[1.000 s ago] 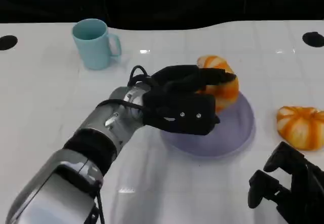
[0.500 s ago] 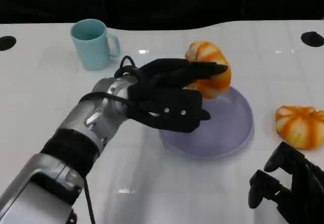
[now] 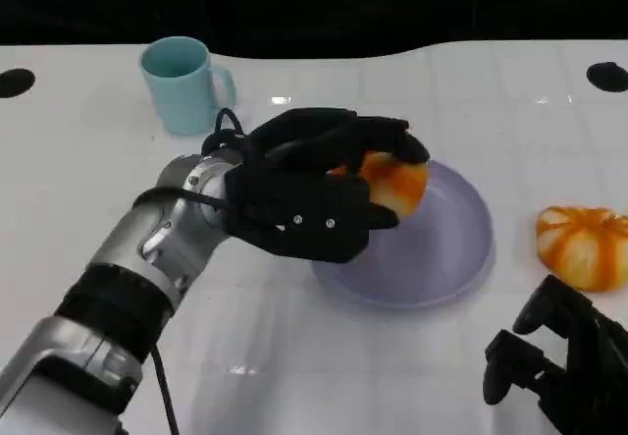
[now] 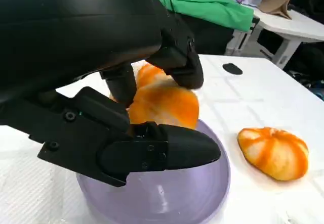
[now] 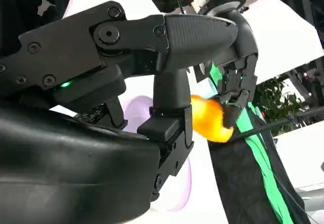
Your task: Grasp the bread from the table and place it into the plate.
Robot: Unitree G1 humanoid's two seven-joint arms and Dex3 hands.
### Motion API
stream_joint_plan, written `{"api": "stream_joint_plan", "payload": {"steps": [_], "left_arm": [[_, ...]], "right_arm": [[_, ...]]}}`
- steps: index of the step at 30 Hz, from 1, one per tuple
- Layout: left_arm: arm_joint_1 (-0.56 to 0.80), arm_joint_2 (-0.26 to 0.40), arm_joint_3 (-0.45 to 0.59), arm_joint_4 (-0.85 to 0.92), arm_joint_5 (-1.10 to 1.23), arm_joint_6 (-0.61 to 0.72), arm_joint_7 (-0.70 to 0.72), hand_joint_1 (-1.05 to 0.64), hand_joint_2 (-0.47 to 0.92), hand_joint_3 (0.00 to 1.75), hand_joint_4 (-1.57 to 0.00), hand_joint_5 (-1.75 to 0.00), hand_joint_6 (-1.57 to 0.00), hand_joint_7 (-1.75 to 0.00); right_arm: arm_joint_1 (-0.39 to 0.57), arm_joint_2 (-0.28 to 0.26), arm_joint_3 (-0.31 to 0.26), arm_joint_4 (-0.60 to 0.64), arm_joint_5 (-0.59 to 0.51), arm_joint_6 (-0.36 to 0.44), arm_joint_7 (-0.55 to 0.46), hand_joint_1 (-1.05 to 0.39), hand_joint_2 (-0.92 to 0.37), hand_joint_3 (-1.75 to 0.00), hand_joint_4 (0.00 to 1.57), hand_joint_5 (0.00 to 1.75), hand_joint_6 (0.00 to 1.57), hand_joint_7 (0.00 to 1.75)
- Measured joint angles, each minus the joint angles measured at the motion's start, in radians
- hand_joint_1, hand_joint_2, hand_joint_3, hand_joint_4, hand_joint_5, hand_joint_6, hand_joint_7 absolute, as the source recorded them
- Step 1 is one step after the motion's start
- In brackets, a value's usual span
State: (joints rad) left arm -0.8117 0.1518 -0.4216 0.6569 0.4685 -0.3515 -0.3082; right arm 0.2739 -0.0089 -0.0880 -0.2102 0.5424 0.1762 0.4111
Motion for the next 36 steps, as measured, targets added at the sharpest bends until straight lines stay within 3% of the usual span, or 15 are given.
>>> {"api": "stream_joint_plan", "payload": {"steps": [8, 10, 11, 13, 16, 18, 20, 22, 24, 26, 29, 31, 33, 34, 36], "left_arm": [[-0.002, -0.024, -0.006, 0.036, 0.001, 0.000, 0.003, -0.84, 0.92, 0.46, -0.19, -1.75, -0.31, -1.60], [-0.003, -0.026, -0.006, 0.039, 0.001, -0.001, 0.003, -0.83, 0.92, 0.45, -0.18, -1.67, -0.19, -1.47], [-0.003, -0.026, -0.006, 0.041, 0.001, -0.001, 0.003, -0.83, 0.92, 0.44, -0.21, -1.54, -0.19, -1.30], [-0.004, -0.027, -0.006, 0.048, -0.002, -0.007, 0.003, -0.82, 0.92, 0.42, -0.25, -1.51, -0.19, -1.06], [-0.006, -0.029, -0.006, 0.060, -0.006, -0.018, 0.003, -0.82, 0.92, 0.42, -0.25, -1.49, -0.21, -0.95], [-0.008, -0.030, -0.006, 0.066, -0.006, -0.022, 0.002, -0.83, 0.92, 0.44, -0.26, -1.44, -0.30, -0.70], [-0.011, -0.028, -0.007, 0.067, -0.005, -0.033, 0.002, -0.84, 0.92, 0.43, -0.16, -1.67, -0.62, -0.53], [-0.016, -0.027, -0.008, 0.067, -0.005, -0.037, 0.002, -0.86, 0.92, 0.43, -0.07, -1.67, -0.87, -0.49], [-0.018, -0.026, -0.008, 0.067, -0.005, -0.042, 0.002, -0.86, 0.92, 0.43, -0.06, -1.56, -0.94, -0.53], [-0.018, -0.026, -0.008, 0.068, -0.005, -0.049, 0.002, -0.87, 0.92, 0.45, -0.13, -1.40, -0.89, -0.72], [-0.018, -0.024, -0.008, 0.069, -0.005, -0.058, 0.002, -0.87, 0.92, 0.46, -0.35, -1.20, -0.72, -0.92], [-0.018, -0.021, -0.007, 0.070, -0.005, -0.065, 0.001, -0.87, 0.92, 0.45, -0.44, -1.17, -0.64, -0.96], [-0.019, -0.020, -0.006, 0.070, -0.008, -0.066, -0.008, -0.86, 0.92, 0.44, -0.53, -1.36, -0.51, -0.80], [-0.019, -0.020, -0.006, 0.070, -0.011, -0.065, -0.018, -0.87, 0.92, 0.44, -0.51, -1.48, -0.46, -0.63], [-0.020, -0.019, -0.003, 0.069, -0.018, -0.062, -0.037, -0.87, 0.92, 0.44, -0.49, -1.55, -0.44, -0.53]], "right_arm": [[0.000, 0.000, 0.003, 0.000, -0.001, 0.000, 0.000, -0.56, -0.92, -0.41, 0.74, 1.75, 0.54, 1.62], [0.000, 0.000, 0.003, 0.000, -0.001, 0.000, 0.000, -0.56, -0.92, -0.41, 0.73, 1.75, 0.54, 1.62], [0.000, 0.000, 0.003, 0.000, -0.001, 0.000, 0.000, -0.56, -0.92, -0.41, 0.73, 1.75, 0.54, 1.61], [0.000, 0.000, 0.003, -0.001, -0.001, 0.000, -0.001, -0.55, -0.92, -0.41, 0.73, 1.75, 0.54, 1.61], [0.000, 0.000, 0.003, -0.002, -0.001, 0.000, -0.001, -0.55, -0.92, -0.41, 0.72, 1.75, 0.54, 1.61], [0.000, 0.000, 0.003, -0.002, -0.001, 0.000, -0.001, -0.55, -0.92, -0.40, 0.73, 1.75, 0.55, 1.61], [0.000, -0.001, 0.003, -0.002, -0.001, 0.000, 0.000, -0.55, -0.92, -0.40, 0.73, 1.75, 0.55, 1.61], [0.000, -0.001, 0.003, -0.002, -0.001, 0.000, 0.000, -0.56, -0.92, -0.40, 0.73, 1.75, 0.54, 1.61], [0.000, -0.001, 0.003, -0.002, -0.001, 0.000, 0.000, -0.56, -0.92, -0.40, 0.73, 1.75, 0.54, 1.61], [0.000, -0.002, 0.003, -0.002, -0.001, 0.000, 0.000, -0.56, -0.92, -0.40, 0.73, 1.75, 0.54, 1.61], [0.000, -0.002, 0.003, -0.002, 0.000, 0.001, 0.000, -0.55, -0.92, -0.40, 0.72, 1.75, 0.54, 1.61], [0.000, -0.002, 0.003, -0.002, 0.000, 0.001, 0.000, -0.55, -0.92, -0.41, 0.72, 1.75, 0.54, 1.61], [0.000, -0.003, 0.003, -0.002, 0.000, 0.001, 0.001, -0.55, -0.92, -0.41, 0.72, 1.75, 0.54, 1.61], [0.000, -0.003, 0.003, -0.002, 0.000, 0.001, 0.001, -0.55, -0.92, -0.41, 0.72, 1.75, 0.54, 1.61], [0.000, -0.003, 0.003, -0.002, 0.000, 0.001, 0.001, -0.55, -0.92, -0.41, 0.72, 1.75, 0.54, 1.61]]}}
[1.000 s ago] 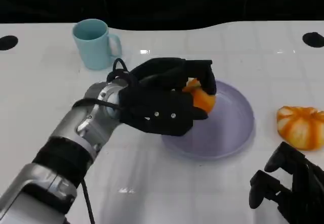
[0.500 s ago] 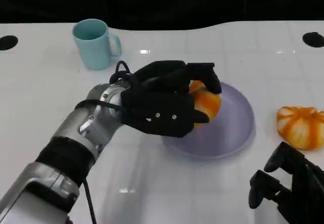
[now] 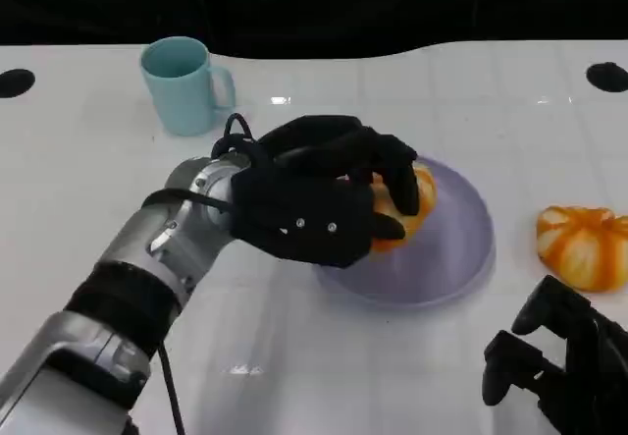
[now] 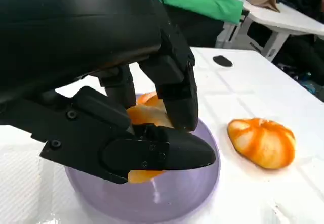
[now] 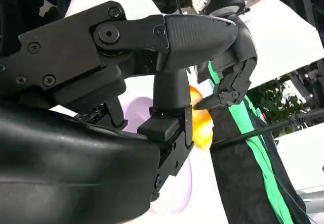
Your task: Grasp the bread from the table and place it into the plate.
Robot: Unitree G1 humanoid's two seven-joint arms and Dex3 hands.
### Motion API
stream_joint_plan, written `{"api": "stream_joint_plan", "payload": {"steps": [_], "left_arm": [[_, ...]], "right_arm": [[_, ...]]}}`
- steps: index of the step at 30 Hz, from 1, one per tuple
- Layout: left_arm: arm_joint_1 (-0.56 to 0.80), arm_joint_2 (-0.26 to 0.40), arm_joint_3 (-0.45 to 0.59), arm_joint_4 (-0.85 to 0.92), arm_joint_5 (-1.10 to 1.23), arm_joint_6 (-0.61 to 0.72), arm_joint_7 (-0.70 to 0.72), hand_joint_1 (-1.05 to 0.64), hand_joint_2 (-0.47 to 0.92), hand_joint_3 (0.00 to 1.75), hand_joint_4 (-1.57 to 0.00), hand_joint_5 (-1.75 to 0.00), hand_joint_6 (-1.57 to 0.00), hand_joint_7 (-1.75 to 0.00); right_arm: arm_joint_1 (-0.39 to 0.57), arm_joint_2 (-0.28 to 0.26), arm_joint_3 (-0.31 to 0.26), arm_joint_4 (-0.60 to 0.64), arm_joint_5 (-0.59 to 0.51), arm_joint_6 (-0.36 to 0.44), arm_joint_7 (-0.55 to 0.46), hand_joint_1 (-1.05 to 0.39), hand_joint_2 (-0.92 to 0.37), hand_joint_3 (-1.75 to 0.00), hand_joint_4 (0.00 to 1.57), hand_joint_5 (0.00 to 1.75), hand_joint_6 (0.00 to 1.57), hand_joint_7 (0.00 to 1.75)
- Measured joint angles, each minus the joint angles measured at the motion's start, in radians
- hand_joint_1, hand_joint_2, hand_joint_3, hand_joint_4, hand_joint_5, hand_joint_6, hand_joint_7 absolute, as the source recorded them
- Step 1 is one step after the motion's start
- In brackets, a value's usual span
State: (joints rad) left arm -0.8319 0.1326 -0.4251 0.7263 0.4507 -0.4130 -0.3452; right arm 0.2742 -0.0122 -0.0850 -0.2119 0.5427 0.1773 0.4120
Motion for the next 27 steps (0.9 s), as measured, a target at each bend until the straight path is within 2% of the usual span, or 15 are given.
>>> {"api": "stream_joint_plan", "payload": {"steps": [1, 2, 3, 5, 7, 9, 11, 12, 13, 15, 17, 19, 21, 24, 27], "left_arm": [[0.000, 0.000, 0.001, 0.000, -0.003, 0.001, -0.006, -0.87, 0.92, 0.44, -0.49, -1.56, -0.44, -0.51], [0.000, 0.001, 0.001, 0.000, -0.007, 0.002, -0.010, -0.87, 0.92, 0.45, -0.36, -1.54, -0.48, -0.40], [0.000, 0.001, 0.002, 0.000, -0.010, 0.002, -0.011, -0.87, 0.92, 0.46, -0.32, -1.54, -0.51, -0.34], [-0.002, 0.001, 0.002, 0.000, -0.010, 0.000, -0.011, -0.88, 0.92, 0.45, -0.11, -1.50, -0.77, -0.30], [-0.003, 0.001, 0.002, 0.000, -0.010, -0.003, -0.010, -0.88, 0.92, 0.45, -0.06, -1.39, -0.89, -0.30], [-0.004, 0.001, 0.002, 0.002, -0.010, -0.009, -0.002, -0.88, 0.92, 0.44, -0.04, -1.34, -0.93, -0.31], [-0.004, 0.001, 0.002, 0.004, -0.010, -0.013, 0.006, -0.87, 0.92, 0.46, -0.13, -1.00, -0.83, -0.51], [-0.004, 0.001, 0.002, 0.007, -0.010, -0.019, 0.011, -0.87, 0.92, 0.47, -0.20, -0.92, -0.75, -0.59], [-0.004, 0.001, 0.001, 0.010, -0.009, -0.025, 0.014, -0.85, 0.92, 0.46, -0.30, -0.85, -0.61, -0.58], [-0.004, 0.002, 0.001, 0.011, -0.010, -0.029, 0.013, -0.85, 0.92, 0.46, -0.36, -0.81, -0.53, -0.56], [-0.004, 0.004, 0.001, 0.011, -0.010, -0.030, 0.013, -0.85, 0.92, 0.45, -0.40, -0.82, -0.39, -0.46], [-0.004, 0.005, 0.002, 0.011, -0.010, -0.030, 0.013, -0.84, 0.92, 0.45, -0.37, -0.87, -0.37, -0.40], [-0.004, 0.006, 0.004, 0.011, -0.010, -0.033, 0.013, -0.83, 0.92, 0.44, -0.34, -0.94, -0.39, -0.36], [0.001, 0.006, 0.022, 0.002, -0.027, -0.042, 0.021, -0.81, 0.92, 0.44, -0.33, -0.97, -0.42, -0.35], [0.024, 0.007, 0.050, -0.019, -0.055, -0.048, 0.030, -0.79, 0.92, 0.40, -0.33, -1.07, -0.49, -0.37]], "right_arm": [[0.000, 0.000, 0.000, 0.000, 0.000, 0.000, 0.000, -0.55, -0.92, -0.41, 0.72, 1.75, 0.54, 1.61], [0.000, 0.000, 0.000, 0.000, 0.000, 0.000, 0.000, -0.55, -0.92, -0.41, 0.72, 1.75, 0.54, 1.61], [0.000, 0.000, 0.000, 0.000, 0.000, 0.001, 0.000, -0.55, -0.92, -0.41, 0.72, 1.75, 0.54, 1.61], [0.000, 0.000, 0.000, 0.000, 0.000, 0.000, 0.001, -0.56, -0.92, -0.41, 0.72, 1.75, 0.54, 1.61], [0.000, 0.000, 0.000, 0.001, 0.000, 0.000, 0.004, -0.56, -0.92, -0.41, 0.72, 1.75, 0.54, 1.61], [0.000, 0.000, 0.000, 0.001, 0.000, 0.000, 0.009, -0.56, -0.92, -0.41, 0.72, 1.75, 0.54, 1.61], [0.000, 0.000, 0.000, 0.001, 0.000, 0.000, 0.010, -0.56, -0.92, -0.40, 0.73, 1.75, 0.55, 1.61], [0.000, 0.000, 0.000, 0.001, 0.000, 0.000, 0.010, -0.56, -0.92, -0.40, 0.73, 1.75, 0.55, 1.60], [0.000, 0.000, 0.000, 0.001, 0.000, 0.000, 0.009, -0.56, -0.92, -0.40, 0.73, 1.75, 0.55, 1.60], [0.000, 0.000, 0.000, 0.001, 0.000, 0.000, 0.009, -0.56, -0.92, -0.40, 0.73, 1.75, 0.55, 1.60], [0.000, 0.000, 0.000, 0.001, 0.000, 0.000, 0.009, -0.55, -0.92, -0.41, 0.73, 1.75, 0.55, 1.60], [0.000, 0.000, 0.000, 0.001, 0.000, 0.000, 0.009, -0.55, -0.92, -0.41, 0.73, 1.75, 0.55, 1.60], [0.000, 0.000, 0.000, 0.001, 0.000, 0.000, 0.009, -0.55, -0.92, -0.41, 0.73, 1.75, 0.55, 1.60], [0.000, 0.000, -0.001, 0.001, 0.001, 0.000, 0.009, -0.55, -0.92, -0.41, 0.72, 1.75, 0.54, 1.60], [-0.001, 0.000, -0.001, 0.001, 0.003, 0.001, 0.009, -0.56, -0.92, -0.40, 0.73, 1.75, 0.54, 1.61]]}}
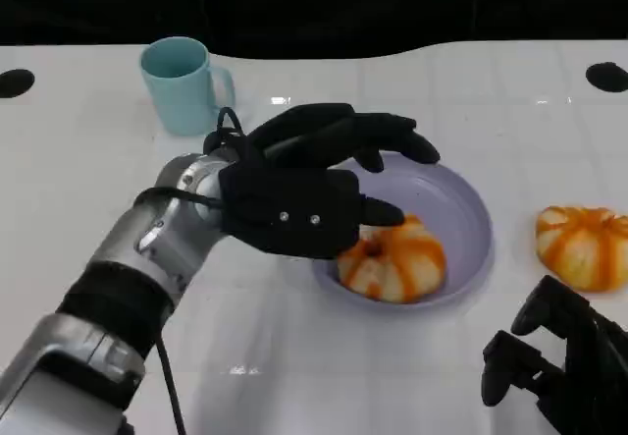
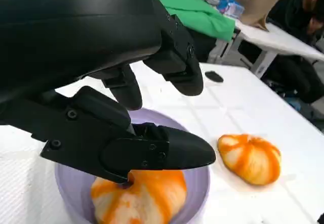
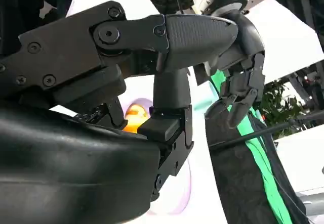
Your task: Grasp the bread from the table and place it into the plate.
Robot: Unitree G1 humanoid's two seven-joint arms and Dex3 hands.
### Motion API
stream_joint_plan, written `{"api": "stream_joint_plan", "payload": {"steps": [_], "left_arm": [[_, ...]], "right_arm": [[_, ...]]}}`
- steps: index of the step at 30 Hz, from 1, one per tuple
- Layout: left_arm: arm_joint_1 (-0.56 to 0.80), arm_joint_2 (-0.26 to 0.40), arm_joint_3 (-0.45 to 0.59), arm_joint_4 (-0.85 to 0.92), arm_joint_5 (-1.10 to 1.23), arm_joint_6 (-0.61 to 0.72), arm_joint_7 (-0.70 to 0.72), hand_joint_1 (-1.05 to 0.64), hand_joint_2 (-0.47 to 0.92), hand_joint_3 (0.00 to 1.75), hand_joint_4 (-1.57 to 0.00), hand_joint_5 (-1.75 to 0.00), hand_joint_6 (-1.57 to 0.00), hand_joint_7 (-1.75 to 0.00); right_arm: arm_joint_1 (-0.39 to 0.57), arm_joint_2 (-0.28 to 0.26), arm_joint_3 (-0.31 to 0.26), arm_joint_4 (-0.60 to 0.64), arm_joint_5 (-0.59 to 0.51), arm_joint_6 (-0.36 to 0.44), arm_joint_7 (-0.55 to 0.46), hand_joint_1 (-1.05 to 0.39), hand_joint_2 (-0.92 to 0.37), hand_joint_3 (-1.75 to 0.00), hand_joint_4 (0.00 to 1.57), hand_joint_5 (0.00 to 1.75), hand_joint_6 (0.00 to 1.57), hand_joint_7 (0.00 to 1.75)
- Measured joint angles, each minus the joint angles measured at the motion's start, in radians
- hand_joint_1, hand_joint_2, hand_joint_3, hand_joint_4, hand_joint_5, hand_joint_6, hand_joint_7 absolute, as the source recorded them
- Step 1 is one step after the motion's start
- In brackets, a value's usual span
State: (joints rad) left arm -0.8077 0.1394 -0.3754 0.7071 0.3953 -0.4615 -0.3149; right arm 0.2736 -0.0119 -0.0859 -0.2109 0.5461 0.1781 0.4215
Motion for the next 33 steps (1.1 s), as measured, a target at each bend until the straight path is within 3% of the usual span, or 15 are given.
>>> {"api": "stream_joint_plan", "payload": {"steps": [3, 8, 10, 13, 17, 24, 33], "left_arm": [[0.049, -0.001, 0.033, -0.013, -0.050, -0.036, 0.005, -0.76, 0.92, 0.36, -0.35, -1.13, -0.53, -0.41], [0.132, -0.027, 0.110, -0.040, -0.197, -0.075, -0.006, -0.62, 0.92, 0.23, -0.43, -1.42, -0.44, -0.95], [0.176, -0.044, 0.135, -0.079, -0.265, -0.071, -0.024, -0.61, 0.92, 0.23, -0.43, -1.44, -0.42, -1.00], [0.236, -0.066, 0.161, -0.144, -0.345, -0.039, -0.053, -0.58, 0.92, 0.23, -0.46, -1.69, -0.43, -1.25], [0.363, -0.101, 0.204, -0.298, -0.475, 0.041, -0.067, -0.57, 0.92, 0.28, -0.45, -1.74, -0.36, -1.50], [0.556, -0.106, 0.262, -0.563, -0.637, 0.230, -0.068, -0.59, 0.92, 0.32, -0.46, -1.75, -0.39, -1.52], [0.700, -0.132, 0.319, -0.696, -0.838, 0.358, -0.132, -0.56, 0.92, 0.32, -0.58, -1.75, -0.46, -1.53]], "right_arm": [[0.000, 0.000, -0.001, 0.000, 0.000, 0.001, -0.001, -0.56, -0.92, -0.40, 0.73, 1.75, 0.54, 1.62], [-0.001, -0.001, -0.002, -0.001, -0.002, 0.002, -0.003, -0.55, -0.92, -0.40, 0.73, 1.75, 0.54, 1.61], [0.000, -0.001, -0.004, -0.002, -0.002, 0.002, -0.004, -0.55, -0.92, -0.40, 0.73, 1.75, 0.55, 1.61], [0.000, -0.001, -0.003, -0.003, -0.001, 0.004, -0.007, -0.55, -0.92, -0.39, 0.73, 1.75, 0.56, 1.61], [0.001, -0.001, -0.002, -0.005, -0.001, 0.007, -0.010, -0.55, -0.92, -0.39, 0.73, 1.75, 0.56, 1.60], [-0.001, -0.001, -0.002, -0.004, 0.000, 0.007, -0.009, -0.55, -0.92, -0.38, 0.73, 1.75, 0.57, 1.59], [-0.002, -0.001, 0.002, -0.004, -0.004, 0.007, -0.013, -0.57, -0.92, -0.37, 0.74, 1.75, 0.58, 1.59]]}}
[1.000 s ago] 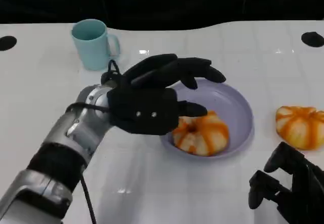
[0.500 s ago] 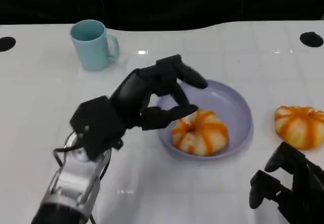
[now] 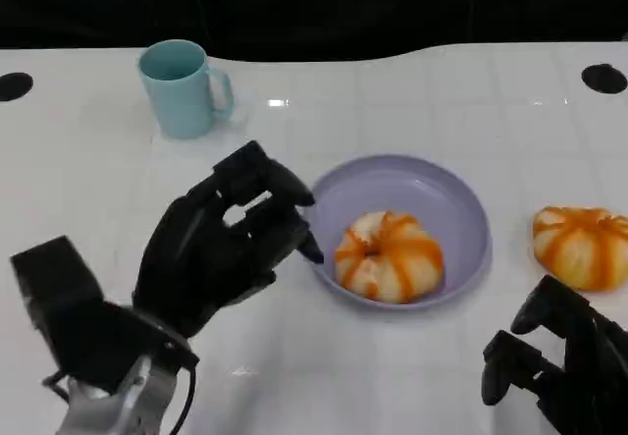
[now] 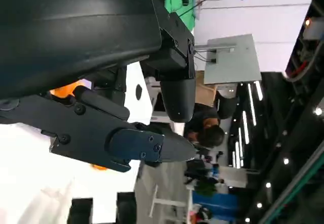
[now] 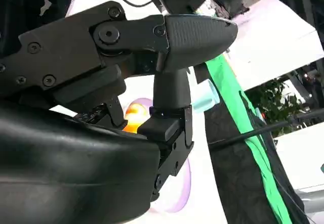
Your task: Grasp the bread from the table and place it into the plate.
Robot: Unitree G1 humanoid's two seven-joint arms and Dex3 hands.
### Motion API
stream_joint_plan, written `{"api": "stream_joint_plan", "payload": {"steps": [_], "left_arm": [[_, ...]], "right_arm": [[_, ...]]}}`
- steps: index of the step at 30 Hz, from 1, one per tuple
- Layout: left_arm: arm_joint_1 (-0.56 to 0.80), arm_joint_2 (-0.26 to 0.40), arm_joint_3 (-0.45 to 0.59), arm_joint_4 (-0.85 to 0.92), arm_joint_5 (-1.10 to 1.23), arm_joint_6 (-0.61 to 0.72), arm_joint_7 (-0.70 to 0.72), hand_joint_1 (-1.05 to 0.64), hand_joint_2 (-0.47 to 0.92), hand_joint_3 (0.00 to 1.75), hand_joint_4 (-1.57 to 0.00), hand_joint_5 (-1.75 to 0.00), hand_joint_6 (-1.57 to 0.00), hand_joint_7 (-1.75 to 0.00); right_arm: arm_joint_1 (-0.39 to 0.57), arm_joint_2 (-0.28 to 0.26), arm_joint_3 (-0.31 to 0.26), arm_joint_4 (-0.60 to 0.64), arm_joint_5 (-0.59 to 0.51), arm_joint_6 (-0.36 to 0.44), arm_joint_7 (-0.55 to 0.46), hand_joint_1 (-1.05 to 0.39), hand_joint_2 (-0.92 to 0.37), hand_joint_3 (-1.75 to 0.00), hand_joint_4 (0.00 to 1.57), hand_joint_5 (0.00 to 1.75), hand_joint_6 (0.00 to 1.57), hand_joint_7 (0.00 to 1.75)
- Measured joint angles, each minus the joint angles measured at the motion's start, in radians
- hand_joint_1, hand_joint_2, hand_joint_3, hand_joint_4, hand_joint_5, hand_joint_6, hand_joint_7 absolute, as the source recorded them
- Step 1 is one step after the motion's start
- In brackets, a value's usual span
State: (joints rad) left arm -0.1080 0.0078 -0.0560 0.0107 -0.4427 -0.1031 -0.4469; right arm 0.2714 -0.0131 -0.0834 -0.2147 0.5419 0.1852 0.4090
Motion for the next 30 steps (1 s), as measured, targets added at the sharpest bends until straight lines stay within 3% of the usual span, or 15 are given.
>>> {"api": "stream_joint_plan", "payload": {"steps": [9, 19, 30], "left_arm": [[0.119, -0.031, 0.036, -0.048, -0.094, 0.080, -0.008, -0.64, 0.92, 0.30, -0.70, -1.75, -0.49, -1.60], [0.223, -0.039, 0.043, -0.068, -0.120, 0.101, -0.024, -0.57, 0.92, 0.43, -0.68, -1.75, -0.49, -1.68], [0.305, -0.053, 0.044, -0.069, -0.115, 0.101, -0.032, -0.57, 0.92, 0.41, -0.70, -1.75, -0.51, -1.68]], "right_arm": [[-0.002, 0.000, 0.002, 0.000, 0.000, 0.000, 0.000, -0.57, -0.92, -0.36, 0.74, 1.75, 0.59, 1.56], [-0.001, 0.000, 0.004, -0.001, -0.001, -0.001, 0.000, -0.57, -0.92, -0.39, 0.74, 1.75, 0.59, 1.57], [0.001, 0.000, 0.006, -0.002, -0.005, -0.011, 0.000, -0.57, -0.92, -0.41, 0.75, 1.75, 0.59, 1.60]]}}
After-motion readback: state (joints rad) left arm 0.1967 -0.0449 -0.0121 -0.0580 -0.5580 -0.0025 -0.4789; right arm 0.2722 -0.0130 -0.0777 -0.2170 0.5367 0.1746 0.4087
